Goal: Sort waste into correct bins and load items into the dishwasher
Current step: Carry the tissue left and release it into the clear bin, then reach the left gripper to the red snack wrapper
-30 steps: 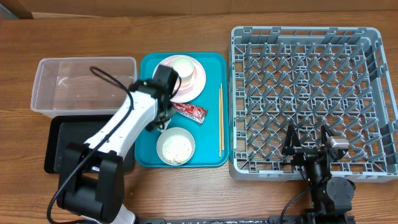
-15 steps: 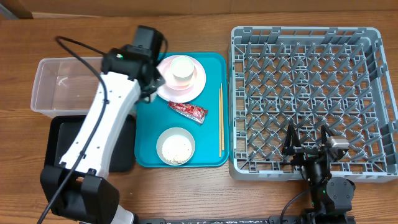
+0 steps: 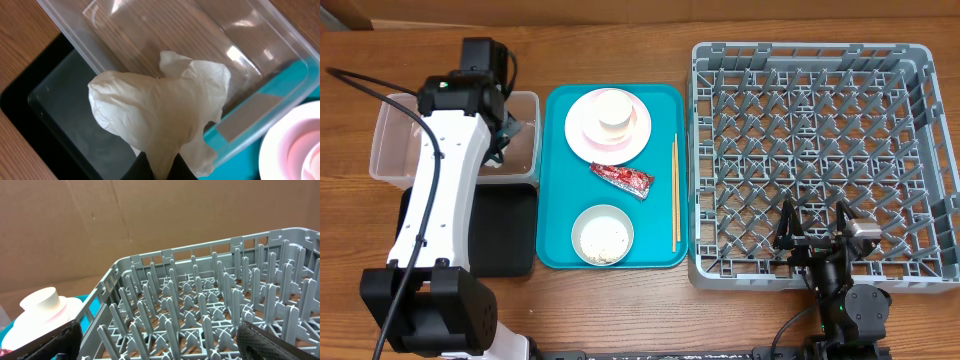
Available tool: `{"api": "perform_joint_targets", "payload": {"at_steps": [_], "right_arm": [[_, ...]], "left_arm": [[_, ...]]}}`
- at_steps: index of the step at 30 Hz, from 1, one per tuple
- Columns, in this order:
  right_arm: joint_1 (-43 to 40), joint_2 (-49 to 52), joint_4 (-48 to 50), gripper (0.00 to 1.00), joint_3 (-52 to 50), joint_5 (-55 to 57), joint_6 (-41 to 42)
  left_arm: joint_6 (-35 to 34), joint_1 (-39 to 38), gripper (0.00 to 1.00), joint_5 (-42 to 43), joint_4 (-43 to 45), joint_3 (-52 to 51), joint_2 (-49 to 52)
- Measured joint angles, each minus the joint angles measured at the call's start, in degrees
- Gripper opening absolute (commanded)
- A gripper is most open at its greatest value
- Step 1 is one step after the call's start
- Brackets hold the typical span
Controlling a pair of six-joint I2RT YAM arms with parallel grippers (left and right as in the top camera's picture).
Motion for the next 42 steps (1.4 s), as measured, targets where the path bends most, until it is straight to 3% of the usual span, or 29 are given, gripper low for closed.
{"api": "perform_joint_targets", "payload": {"at_steps": [5,7,9,10,11,14,18,23,29,31,36,42], "right_arm": [[0.00,0.00,0.00,1.00,0.00,0.00,-0.02],[0.00,0.02,0.02,1.00,0.00,0.00,0.00],[0.00,0.00,0.04,1.00,0.00,0.00,-0.02],[0.00,0.00,0.00,1.00,0.00,0.00,0.02],[0.00,0.00,0.04,1.00,0.00,-0.02,0.02],[0.00,0.00,0.02,1.00,0.00,0.00,0.00],[0.00,0.00,0.02,1.00,0.00,0.00,0.00],[0.00,0.00,0.00,1.00,0.00,0.02,0.00],[0.00,0.00,0.00,1.00,0.00,0.00,-0.02],[0.00,0.00,-0.02,1.00,0.00,0.00,-0.02],[0.00,0.00,0.04,1.00,0.00,0.02,0.00],[0.00,0.00,0.02,1.00,0.00,0.00,-0.02]], "left_arm": [[3.04,0.70,0.15,-0.28,4.74,-1.90,0.00],[3.85,0.70,0.30,-0.31,6.95,-4.31,0.00],[4.31,0.70,0.38,-0.31,9.25,-7.02,0.09],[4.59,0.70,0.48,-0.42,10.51,-8.26,0.11],[4.98,0.70,0.68,-0.50,11.56,-9.40,0.22],[5.70,0.70,0.86,-1.18,14.40,-11.74,0.55],[8.63,0.70,0.84,-1.33,15.61,-11.65,0.63],[11.98,0.68,0.83,4.57,8.24,-5.97,0.66],[16.55,-0.48,0.51,27.67,5.01,0.35,0.63],[17.33,-1.77,0.45,35.71,4.92,0.33,0.63],[18.40,-7.37,0.50,44.26,4.90,0.33,0.63],[12.22,-18.27,0.56,38.62,5.16,0.20,0.63]]}}
